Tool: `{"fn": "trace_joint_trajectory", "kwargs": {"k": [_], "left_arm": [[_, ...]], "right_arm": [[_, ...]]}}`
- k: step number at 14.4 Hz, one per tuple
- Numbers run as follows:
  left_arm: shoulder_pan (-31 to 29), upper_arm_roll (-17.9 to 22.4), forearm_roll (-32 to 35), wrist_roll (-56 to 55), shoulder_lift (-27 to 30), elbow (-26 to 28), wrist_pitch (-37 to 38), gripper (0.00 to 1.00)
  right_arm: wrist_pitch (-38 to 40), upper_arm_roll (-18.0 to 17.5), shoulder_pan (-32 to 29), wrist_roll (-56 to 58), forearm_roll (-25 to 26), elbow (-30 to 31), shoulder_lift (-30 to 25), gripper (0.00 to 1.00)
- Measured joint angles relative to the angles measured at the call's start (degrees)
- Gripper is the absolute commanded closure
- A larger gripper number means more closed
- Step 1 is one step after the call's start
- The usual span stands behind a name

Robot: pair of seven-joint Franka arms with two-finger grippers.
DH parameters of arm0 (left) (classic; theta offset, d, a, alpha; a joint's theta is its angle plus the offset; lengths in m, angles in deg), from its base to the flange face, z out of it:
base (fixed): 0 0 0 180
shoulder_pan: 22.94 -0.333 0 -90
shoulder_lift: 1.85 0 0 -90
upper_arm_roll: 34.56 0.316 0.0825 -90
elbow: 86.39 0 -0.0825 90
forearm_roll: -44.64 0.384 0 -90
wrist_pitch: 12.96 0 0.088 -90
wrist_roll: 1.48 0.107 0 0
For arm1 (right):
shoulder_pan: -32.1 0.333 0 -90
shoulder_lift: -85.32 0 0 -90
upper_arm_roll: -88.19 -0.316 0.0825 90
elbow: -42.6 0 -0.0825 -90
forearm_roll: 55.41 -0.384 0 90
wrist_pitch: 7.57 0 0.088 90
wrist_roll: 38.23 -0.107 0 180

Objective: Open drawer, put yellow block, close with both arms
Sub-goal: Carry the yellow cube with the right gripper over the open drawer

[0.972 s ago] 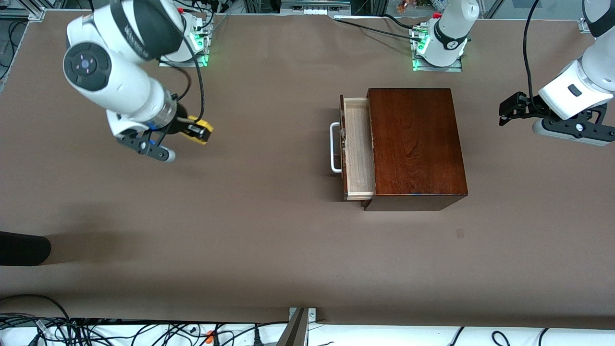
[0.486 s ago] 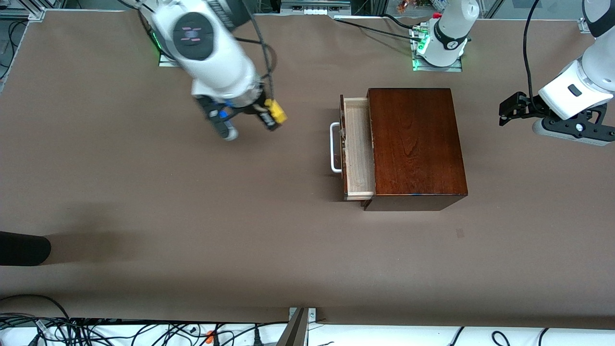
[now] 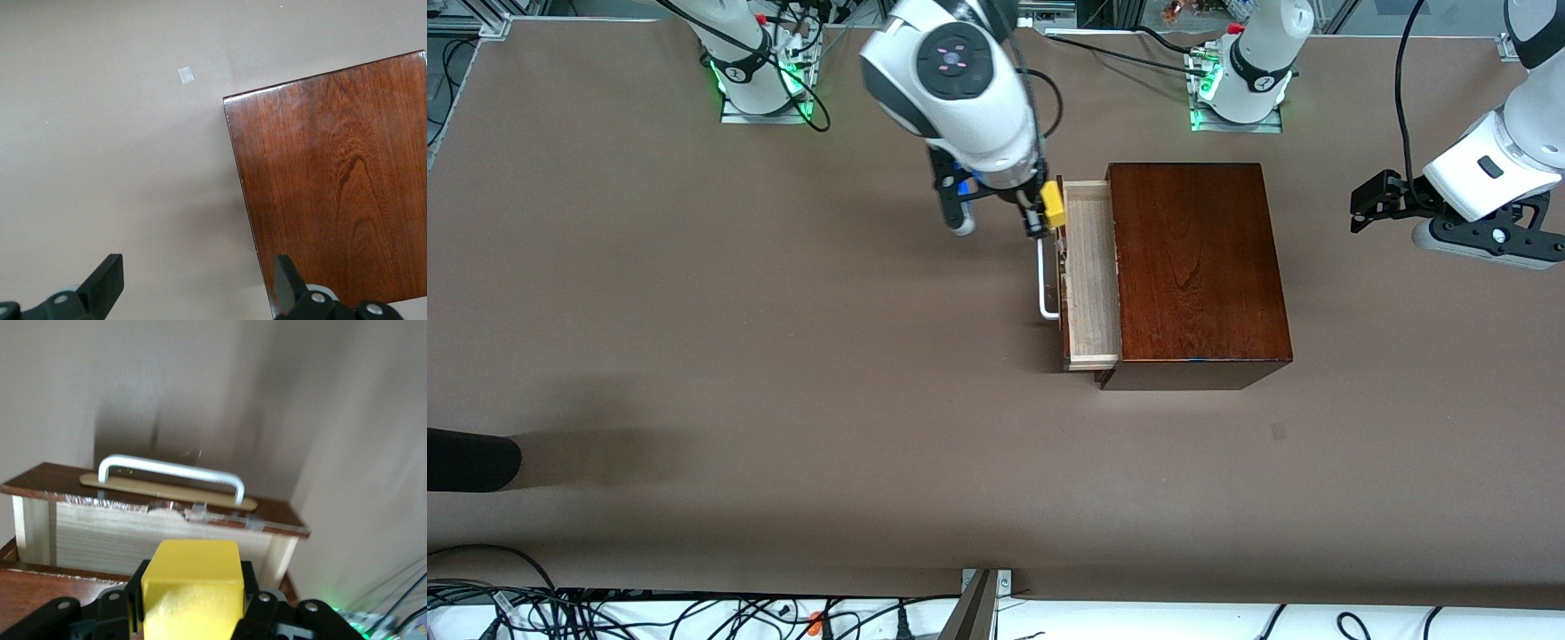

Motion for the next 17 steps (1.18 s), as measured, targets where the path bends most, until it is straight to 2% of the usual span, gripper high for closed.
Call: {"fn": "trace_joint_trajectory", "kwargs": {"k": [5, 13, 14, 15, 16, 17], "left_arm": [[0.0, 0.0, 0.0, 0.0, 0.0, 0.0, 0.0, 0.00], [0.0, 0.0, 0.0, 0.0, 0.0, 0.0, 0.0, 0.00], [0.0, 0.0, 0.0, 0.0, 0.0, 0.0, 0.0, 0.00], [0.0, 0.0, 0.0, 0.0, 0.0, 0.0, 0.0, 0.00], [0.0, 0.0, 0.0, 0.0, 0.0, 0.0, 0.0, 0.00], [0.0, 0.0, 0.0, 0.0, 0.0, 0.0, 0.0, 0.00]], "right_arm": [[-6.6, 4.5, 7.2, -5.6, 0.6, -1.0, 5.4, 1.00], [-10.2, 5.1, 7.6, -5.7, 0.6, -1.2, 10.2, 1.00], [-10.6, 5.1, 7.7, -5.7, 0.6, -1.2, 10.8, 0.97], [-11.0, 5.1, 7.8, -5.7, 0.6, -1.2, 11.3, 0.73], [-11.3, 5.1, 7.9, -5.7, 0.6, -1.2, 11.8, 0.34], [-11.4, 5.1, 8.0, -5.7, 0.6, -1.2, 12.1, 0.00]]}}
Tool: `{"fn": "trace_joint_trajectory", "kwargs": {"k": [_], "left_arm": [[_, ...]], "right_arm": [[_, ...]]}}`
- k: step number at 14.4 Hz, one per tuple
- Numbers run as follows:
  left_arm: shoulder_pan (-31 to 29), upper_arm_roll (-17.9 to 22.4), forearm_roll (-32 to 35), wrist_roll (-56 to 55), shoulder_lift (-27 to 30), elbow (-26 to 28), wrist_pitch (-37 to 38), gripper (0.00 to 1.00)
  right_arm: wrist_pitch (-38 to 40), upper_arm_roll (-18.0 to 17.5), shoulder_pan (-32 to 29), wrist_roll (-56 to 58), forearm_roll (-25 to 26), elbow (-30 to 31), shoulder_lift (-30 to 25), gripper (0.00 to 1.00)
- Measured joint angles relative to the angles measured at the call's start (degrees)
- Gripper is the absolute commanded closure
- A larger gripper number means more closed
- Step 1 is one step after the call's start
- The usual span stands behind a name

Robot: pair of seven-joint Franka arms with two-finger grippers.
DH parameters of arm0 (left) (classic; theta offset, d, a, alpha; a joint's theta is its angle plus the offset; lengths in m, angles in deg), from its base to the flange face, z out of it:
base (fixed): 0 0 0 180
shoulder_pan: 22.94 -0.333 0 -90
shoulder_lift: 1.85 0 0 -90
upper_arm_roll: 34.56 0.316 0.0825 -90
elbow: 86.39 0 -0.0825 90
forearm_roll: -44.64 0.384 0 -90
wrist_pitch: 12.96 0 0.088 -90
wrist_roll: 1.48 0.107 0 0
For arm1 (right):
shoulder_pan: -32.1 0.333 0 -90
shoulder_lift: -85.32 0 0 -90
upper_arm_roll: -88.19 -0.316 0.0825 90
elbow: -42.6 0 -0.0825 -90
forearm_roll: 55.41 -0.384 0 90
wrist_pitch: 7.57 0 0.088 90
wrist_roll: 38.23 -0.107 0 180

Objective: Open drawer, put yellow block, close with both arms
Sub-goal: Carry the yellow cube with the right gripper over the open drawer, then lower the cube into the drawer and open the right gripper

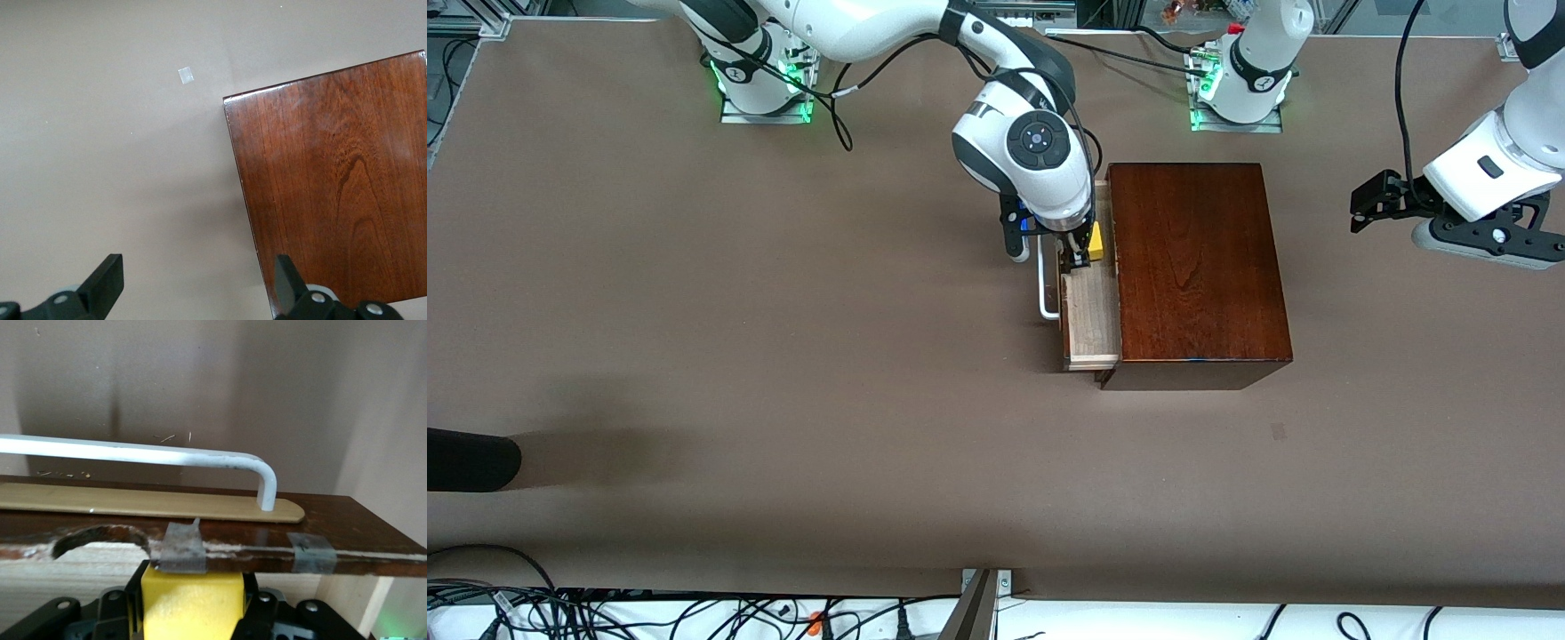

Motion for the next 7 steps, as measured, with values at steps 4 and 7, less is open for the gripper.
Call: {"fn": "trace_joint_trajectory", "kwargs": {"k": [4, 7], "left_arm": [[0.0, 0.0, 0.0, 0.0, 0.0, 0.0, 0.0, 0.00], [0.0, 0.0, 0.0, 0.0, 0.0, 0.0, 0.0, 0.00]], "right_arm": [[-0.2, 0.0, 0.1, -0.1, 0.0, -0.3, 0.4, 0.00], [0.7, 0.0, -0.2, -0.3, 0.0, -2.3, -0.1, 0.00]]}}
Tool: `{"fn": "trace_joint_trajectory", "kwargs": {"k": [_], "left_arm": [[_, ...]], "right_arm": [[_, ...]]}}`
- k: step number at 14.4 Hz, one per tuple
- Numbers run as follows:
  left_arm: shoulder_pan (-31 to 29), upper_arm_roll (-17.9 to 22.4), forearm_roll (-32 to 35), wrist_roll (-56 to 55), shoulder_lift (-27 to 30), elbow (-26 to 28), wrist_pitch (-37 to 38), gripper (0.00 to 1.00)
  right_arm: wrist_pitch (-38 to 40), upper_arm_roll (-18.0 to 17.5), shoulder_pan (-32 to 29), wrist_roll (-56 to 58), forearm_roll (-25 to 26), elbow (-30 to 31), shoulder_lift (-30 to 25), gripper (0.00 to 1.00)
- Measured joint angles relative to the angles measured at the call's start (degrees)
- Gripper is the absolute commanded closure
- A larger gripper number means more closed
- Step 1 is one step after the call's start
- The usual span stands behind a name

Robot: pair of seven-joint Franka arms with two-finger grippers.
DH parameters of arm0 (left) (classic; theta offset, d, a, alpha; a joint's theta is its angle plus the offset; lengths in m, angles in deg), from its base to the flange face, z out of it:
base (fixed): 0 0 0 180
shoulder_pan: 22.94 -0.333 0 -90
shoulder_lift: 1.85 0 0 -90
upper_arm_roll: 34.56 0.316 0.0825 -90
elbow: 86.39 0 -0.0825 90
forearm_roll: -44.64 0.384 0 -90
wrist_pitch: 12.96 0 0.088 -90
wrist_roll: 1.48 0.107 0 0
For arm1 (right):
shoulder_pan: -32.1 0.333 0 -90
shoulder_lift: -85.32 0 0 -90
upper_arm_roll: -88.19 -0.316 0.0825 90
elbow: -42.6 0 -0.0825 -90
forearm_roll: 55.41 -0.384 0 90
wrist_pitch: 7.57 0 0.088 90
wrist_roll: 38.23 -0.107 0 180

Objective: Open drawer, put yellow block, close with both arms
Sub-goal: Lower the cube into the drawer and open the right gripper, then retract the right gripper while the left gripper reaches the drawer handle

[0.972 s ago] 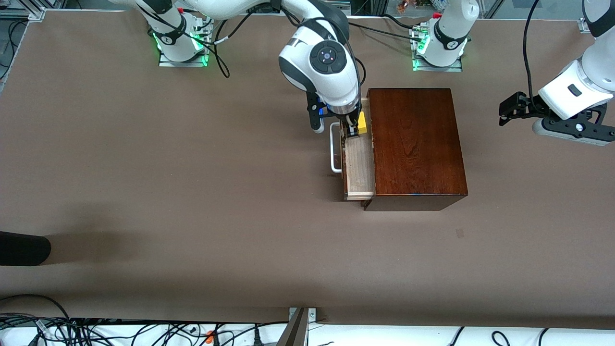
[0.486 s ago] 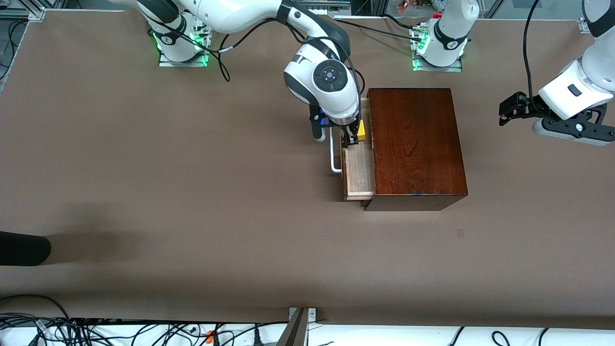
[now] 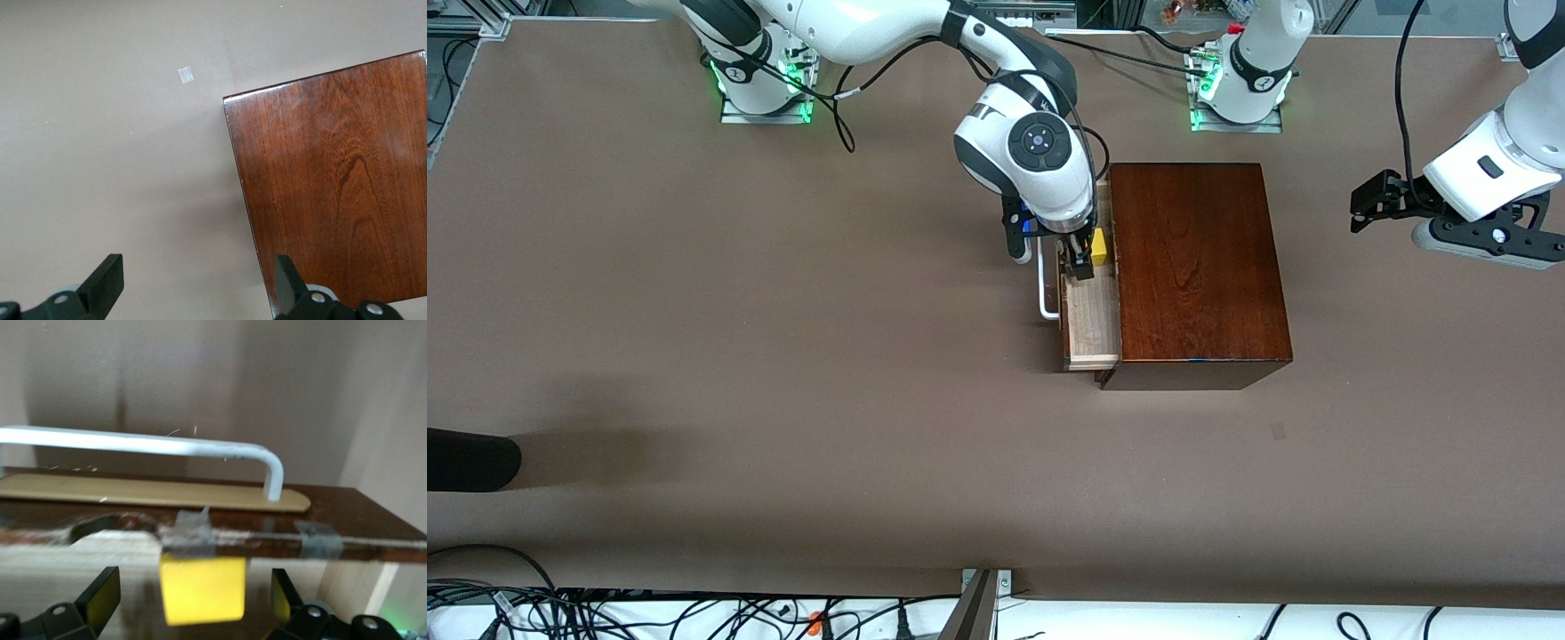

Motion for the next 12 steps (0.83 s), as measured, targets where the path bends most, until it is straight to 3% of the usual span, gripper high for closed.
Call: {"fn": "trace_joint_trajectory", "kwargs": {"k": [5, 9, 12], "left_arm": [[0.0, 0.0, 0.0, 0.0, 0.0, 0.0, 0.0, 0.00], [0.0, 0.0, 0.0, 0.0, 0.0, 0.0, 0.0, 0.00], [0.0, 0.0, 0.0, 0.0, 0.0, 0.0, 0.0, 0.00]], "right_arm": [[9.9, 0.7, -3.8, 1.9, 0.2, -2.4, -7.8, 0.00], [23.2, 1.8, -10.6, 20.6, 0.3, -2.3, -14.3, 0.00], [27.1, 6.8, -12.4, 36.3, 0.3, 0.6, -18.5, 0.00]]}}
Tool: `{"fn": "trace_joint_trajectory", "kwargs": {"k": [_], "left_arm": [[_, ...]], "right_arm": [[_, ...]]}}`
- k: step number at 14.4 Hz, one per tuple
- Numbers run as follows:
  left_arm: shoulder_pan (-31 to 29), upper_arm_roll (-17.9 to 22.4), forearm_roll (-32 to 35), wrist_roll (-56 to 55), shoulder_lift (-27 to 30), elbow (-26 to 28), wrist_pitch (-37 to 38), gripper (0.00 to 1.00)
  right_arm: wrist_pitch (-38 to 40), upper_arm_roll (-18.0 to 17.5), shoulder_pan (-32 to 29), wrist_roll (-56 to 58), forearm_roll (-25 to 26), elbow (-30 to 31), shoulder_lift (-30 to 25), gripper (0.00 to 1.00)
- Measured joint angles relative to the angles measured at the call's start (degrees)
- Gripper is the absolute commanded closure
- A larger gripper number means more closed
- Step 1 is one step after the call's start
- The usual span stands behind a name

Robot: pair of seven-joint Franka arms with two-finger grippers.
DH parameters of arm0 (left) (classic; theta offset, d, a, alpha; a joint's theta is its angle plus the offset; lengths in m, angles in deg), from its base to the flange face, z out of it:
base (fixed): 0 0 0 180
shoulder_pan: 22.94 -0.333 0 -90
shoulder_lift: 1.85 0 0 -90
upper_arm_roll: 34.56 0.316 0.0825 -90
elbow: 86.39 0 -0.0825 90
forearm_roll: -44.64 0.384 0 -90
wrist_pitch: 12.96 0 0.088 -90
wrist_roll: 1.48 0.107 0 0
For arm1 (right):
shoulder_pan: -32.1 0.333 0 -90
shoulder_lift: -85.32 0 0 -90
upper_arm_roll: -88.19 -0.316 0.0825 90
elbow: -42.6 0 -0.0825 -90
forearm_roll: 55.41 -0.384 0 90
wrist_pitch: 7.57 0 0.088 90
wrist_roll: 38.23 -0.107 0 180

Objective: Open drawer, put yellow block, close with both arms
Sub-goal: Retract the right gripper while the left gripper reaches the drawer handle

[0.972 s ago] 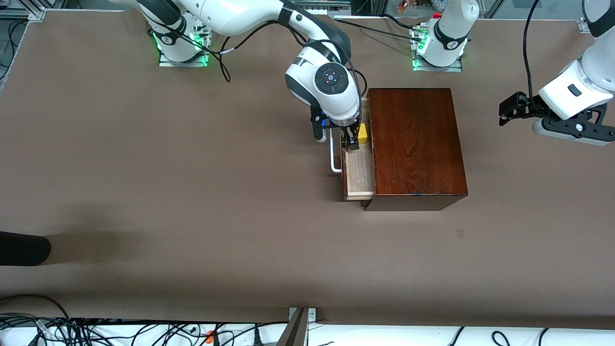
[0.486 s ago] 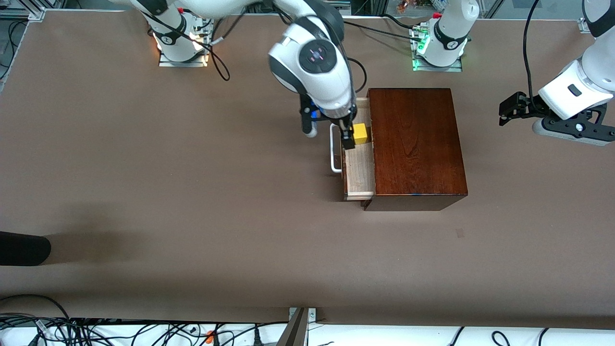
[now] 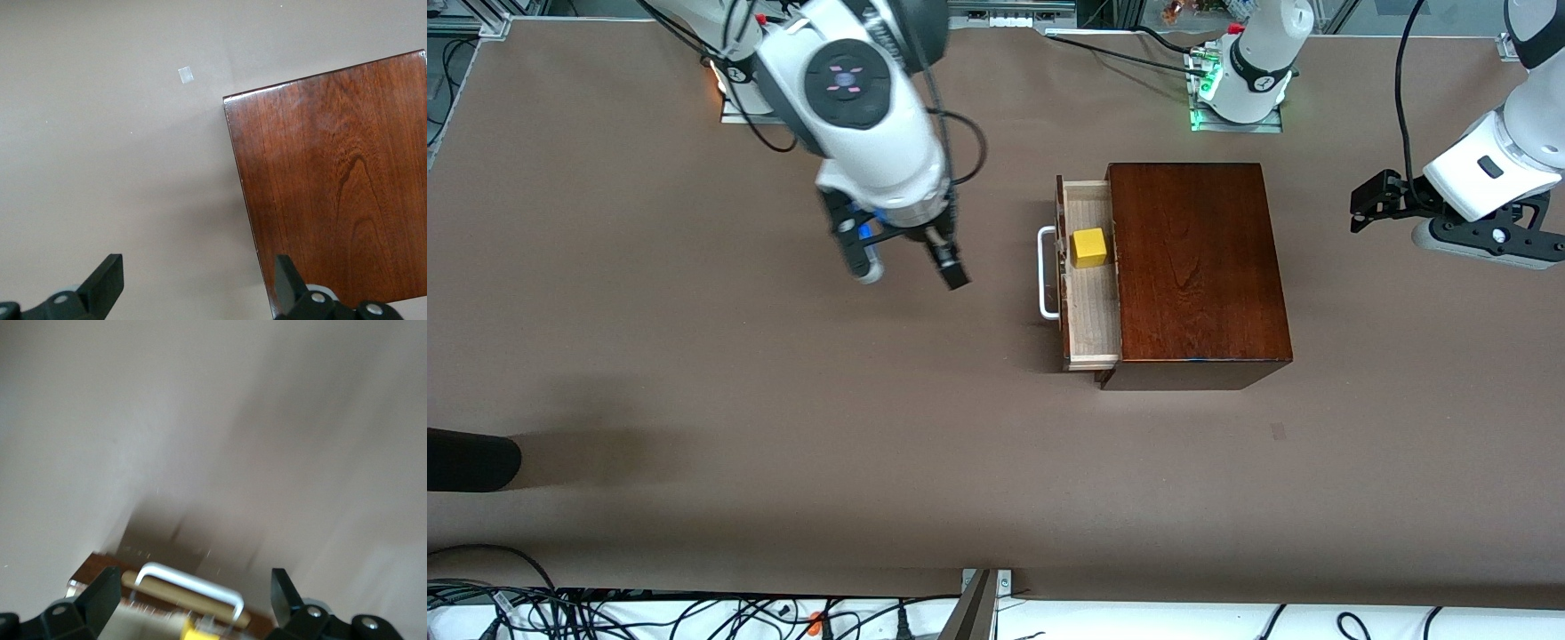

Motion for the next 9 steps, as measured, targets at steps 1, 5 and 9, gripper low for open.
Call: {"fn": "trace_joint_trajectory", "kwargs": {"k": [1, 5, 9], "left_arm": [[0.0, 0.0, 0.0, 0.0, 0.0, 0.0, 0.0, 0.00], [0.5, -0.7, -2.1, 2.5, 0.0, 0.0, 0.1, 0.00], [0.8, -4.8, -4.1, 4.0, -0.1, -0.5, 0.2, 0.00]], "right_arm": [[0.0, 1.5, -0.3, 4.6, 0.0, 2.4, -2.1, 0.00], [0.1, 3.0, -7.3, 24.3, 0.0, 15.1, -13.0, 0.00], [0.9, 3.3, -18.4, 52.1, 0.0, 27.1, -24.4, 0.00]]}}
